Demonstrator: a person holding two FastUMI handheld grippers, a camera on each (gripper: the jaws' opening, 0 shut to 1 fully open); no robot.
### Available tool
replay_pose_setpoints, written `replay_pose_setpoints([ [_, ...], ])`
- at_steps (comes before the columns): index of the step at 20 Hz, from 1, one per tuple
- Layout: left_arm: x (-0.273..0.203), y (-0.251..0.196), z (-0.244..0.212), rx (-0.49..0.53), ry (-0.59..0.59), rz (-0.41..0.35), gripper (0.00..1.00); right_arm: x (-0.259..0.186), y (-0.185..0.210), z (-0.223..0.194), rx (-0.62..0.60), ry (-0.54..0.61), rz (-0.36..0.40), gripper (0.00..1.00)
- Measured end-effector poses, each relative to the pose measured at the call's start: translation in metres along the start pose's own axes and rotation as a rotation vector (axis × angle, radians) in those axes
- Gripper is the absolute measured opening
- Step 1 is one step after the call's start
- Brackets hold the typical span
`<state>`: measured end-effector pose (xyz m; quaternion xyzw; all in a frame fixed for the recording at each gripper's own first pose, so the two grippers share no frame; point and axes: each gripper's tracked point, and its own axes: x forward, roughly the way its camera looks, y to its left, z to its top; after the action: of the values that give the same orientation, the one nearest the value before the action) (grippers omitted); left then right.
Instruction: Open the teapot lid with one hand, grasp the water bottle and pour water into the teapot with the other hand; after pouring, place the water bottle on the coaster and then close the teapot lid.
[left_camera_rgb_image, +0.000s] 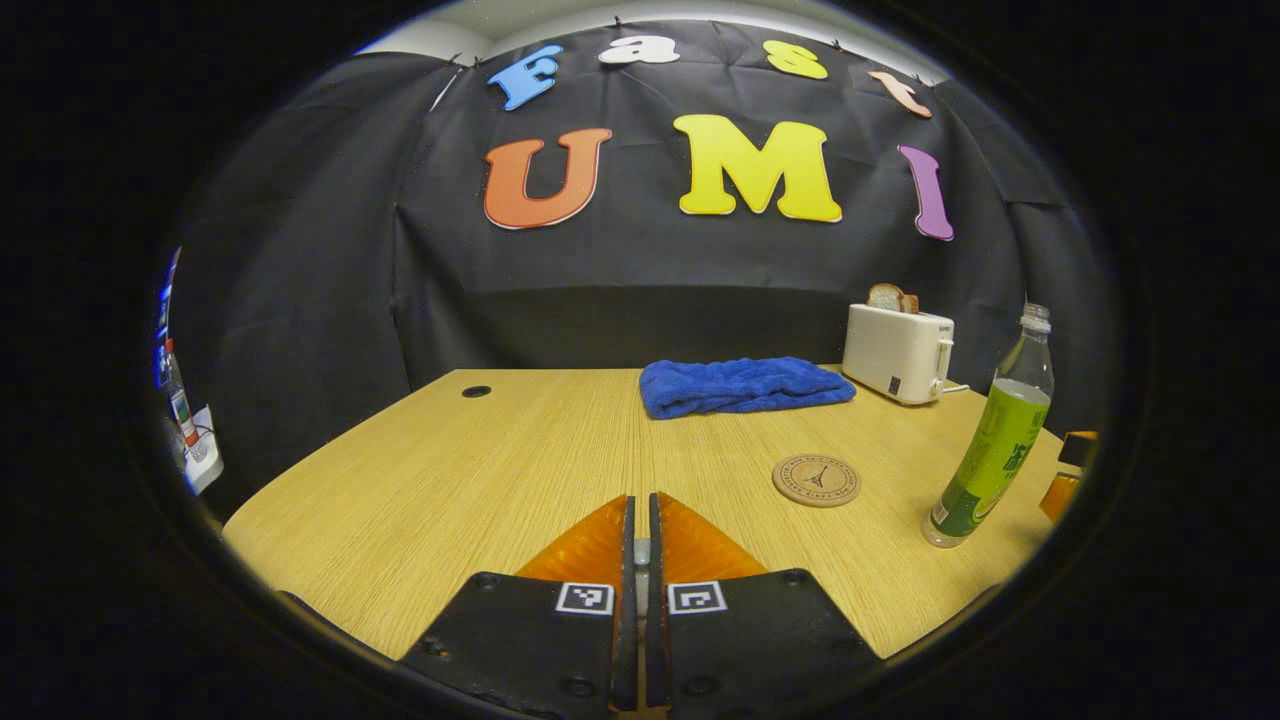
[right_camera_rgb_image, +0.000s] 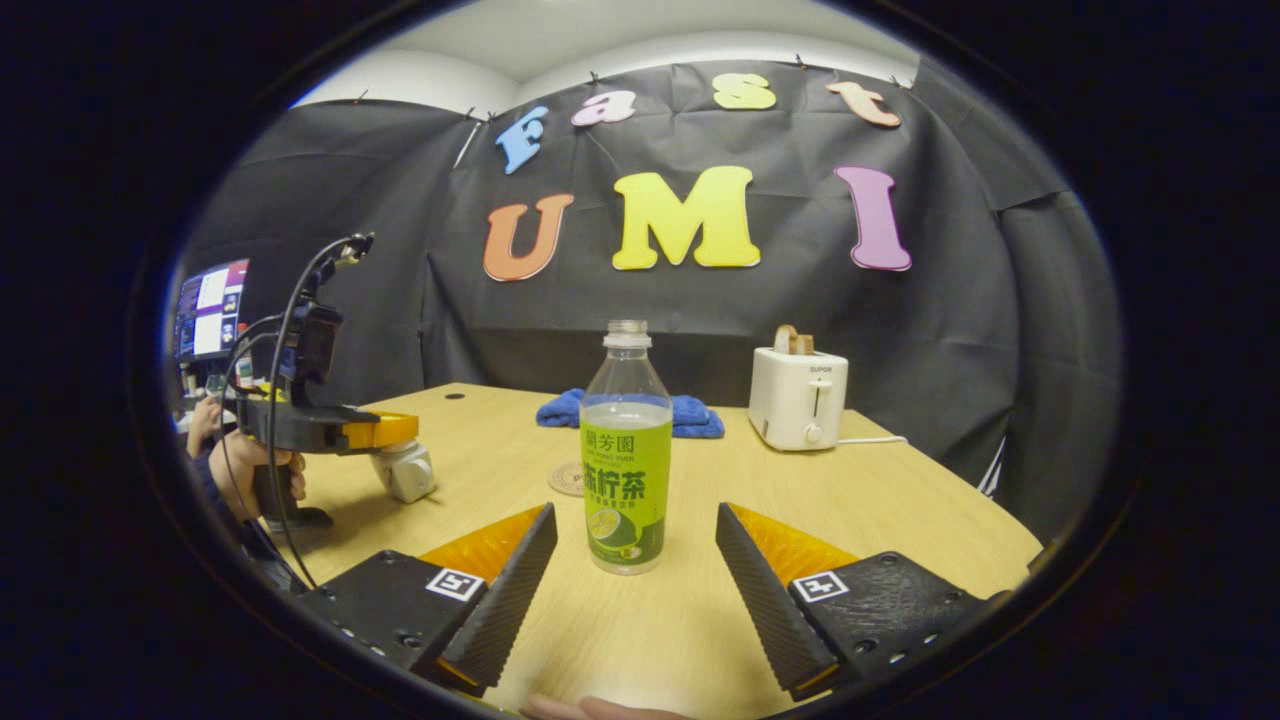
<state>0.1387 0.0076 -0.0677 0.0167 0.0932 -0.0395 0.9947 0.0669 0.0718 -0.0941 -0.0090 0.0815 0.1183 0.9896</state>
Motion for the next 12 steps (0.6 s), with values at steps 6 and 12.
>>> replay_pose_setpoints([
  [6,-0.020,-0.007,0.028,0.039,-0.061,-0.018,0.05,0.031,0.002,-0.005,0.100,0.037,0.023,0.98],
  [12,-0.051,-0.004,0.037,0.060,-0.084,-0.014,0.05,0.059,0.006,-0.005,0.108,0.069,0.047,0.95],
])
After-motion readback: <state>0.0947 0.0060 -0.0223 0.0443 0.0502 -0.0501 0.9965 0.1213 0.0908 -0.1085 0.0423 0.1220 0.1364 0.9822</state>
